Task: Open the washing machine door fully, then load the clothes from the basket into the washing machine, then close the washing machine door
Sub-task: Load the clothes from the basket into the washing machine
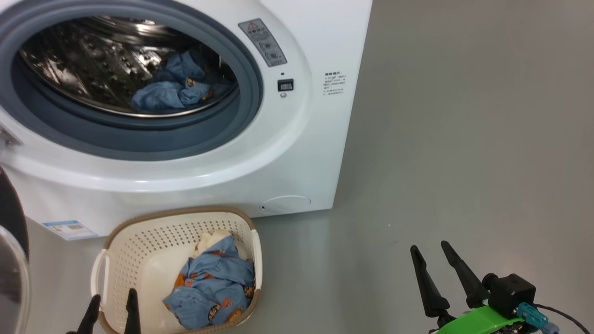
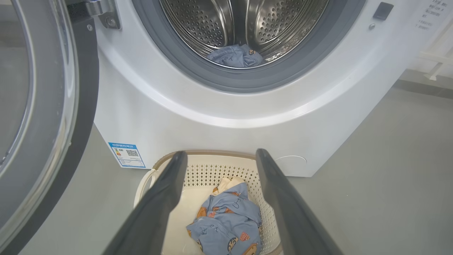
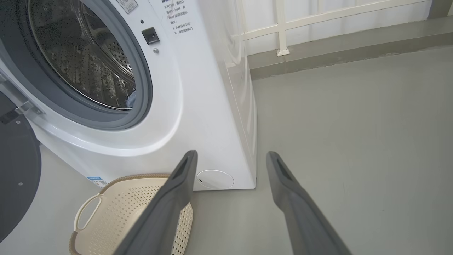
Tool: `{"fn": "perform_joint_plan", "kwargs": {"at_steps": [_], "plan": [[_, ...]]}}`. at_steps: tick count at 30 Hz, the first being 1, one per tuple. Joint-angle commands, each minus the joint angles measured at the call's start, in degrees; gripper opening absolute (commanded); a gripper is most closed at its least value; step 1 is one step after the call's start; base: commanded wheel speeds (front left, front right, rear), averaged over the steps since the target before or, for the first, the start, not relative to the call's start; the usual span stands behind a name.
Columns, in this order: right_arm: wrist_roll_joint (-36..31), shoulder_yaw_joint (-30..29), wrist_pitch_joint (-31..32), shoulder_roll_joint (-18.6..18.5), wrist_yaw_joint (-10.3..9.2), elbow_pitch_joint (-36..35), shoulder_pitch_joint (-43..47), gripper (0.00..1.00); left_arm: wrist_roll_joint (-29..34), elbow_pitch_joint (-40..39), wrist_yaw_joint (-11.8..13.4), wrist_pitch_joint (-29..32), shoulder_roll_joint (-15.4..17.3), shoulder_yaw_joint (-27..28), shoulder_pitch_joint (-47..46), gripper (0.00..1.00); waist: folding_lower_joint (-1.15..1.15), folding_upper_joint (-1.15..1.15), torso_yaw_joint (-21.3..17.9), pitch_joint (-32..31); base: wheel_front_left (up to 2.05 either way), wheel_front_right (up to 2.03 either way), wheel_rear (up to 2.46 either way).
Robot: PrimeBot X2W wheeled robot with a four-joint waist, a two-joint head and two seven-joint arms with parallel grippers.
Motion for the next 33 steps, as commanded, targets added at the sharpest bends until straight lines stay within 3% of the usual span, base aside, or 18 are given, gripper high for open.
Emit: {"fn": "perform_joint_plan", "kwargs": {"at_steps": [1,16,33], "plan": [[-0.3,1.5,-0.4,-0.1,0.17,-1.7,-2.0,1.0,-0.9,-0.5,-0.1,-0.4,1.5,1.1,-2.7,1.0,0.0,0.0,-0.5,1.9,0.0,0.0,0.0],[-1.4,1.5,-0.4,-0.1,0.17,-4.9,-4.7,1.0,-8.7,9.3,-0.1,-0.4,7.8,-8.2,-12.2,1.0,0.0,0.0,-2.0,14.0,0.0,0.0,0.0],[-0.1,3.2,-0.4,-0.1,0.17,-9.6,-8.5,1.0,-18.1,16.1,-0.1,-0.4,19.6,-17.9,-25.7,1.0,0.0,0.0,-5.1,31.7,0.0,0.0,0.0]]}}
